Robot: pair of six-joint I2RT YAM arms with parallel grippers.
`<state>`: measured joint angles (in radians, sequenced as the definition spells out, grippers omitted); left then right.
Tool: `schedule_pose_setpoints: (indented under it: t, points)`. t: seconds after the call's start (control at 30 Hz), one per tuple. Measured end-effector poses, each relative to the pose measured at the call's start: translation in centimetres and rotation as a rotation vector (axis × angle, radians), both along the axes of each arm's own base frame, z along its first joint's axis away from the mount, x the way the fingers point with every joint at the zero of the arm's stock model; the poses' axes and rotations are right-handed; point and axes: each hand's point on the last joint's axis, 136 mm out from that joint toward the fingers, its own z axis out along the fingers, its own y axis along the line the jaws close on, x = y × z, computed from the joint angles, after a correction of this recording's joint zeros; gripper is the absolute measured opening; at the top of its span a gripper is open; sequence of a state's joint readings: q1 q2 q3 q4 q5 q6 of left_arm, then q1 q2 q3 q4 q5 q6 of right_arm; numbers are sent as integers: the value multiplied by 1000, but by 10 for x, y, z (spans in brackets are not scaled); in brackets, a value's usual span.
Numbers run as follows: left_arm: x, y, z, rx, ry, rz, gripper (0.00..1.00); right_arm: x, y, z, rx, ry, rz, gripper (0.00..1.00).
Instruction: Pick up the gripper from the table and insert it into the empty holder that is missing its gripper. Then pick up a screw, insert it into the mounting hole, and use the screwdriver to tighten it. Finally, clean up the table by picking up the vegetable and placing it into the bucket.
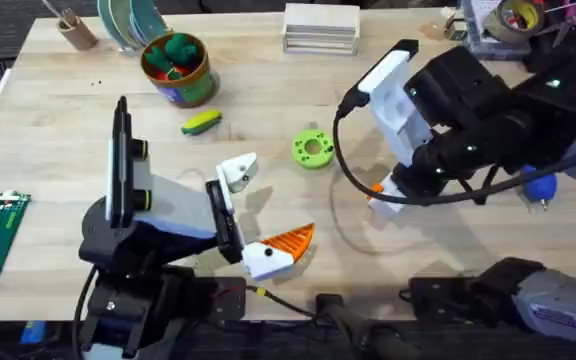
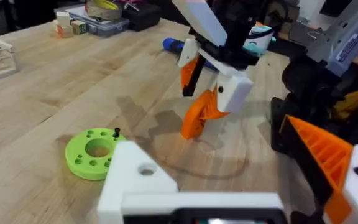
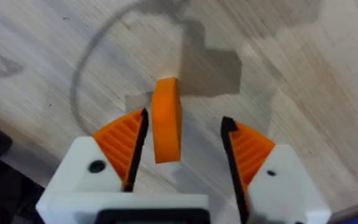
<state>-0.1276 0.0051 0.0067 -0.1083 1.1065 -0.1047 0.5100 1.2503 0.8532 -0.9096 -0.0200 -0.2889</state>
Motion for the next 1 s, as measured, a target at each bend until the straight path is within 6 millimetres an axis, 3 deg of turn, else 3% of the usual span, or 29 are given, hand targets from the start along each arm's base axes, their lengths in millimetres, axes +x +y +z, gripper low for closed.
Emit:
schedule_pose_setpoints:
  t: [0.47, 0.8, 1.0]
  points:
    - [0, 0, 0, 0, 0, 0, 993, -3, 4, 0, 2, 4, 15, 458]
    - [0, 0, 0, 0, 0, 0, 993, -3, 4, 0, 0, 4, 16, 31]
    - [0, 0, 0, 0, 0, 0, 992, -3, 3, 0, -3, 4, 16, 19]
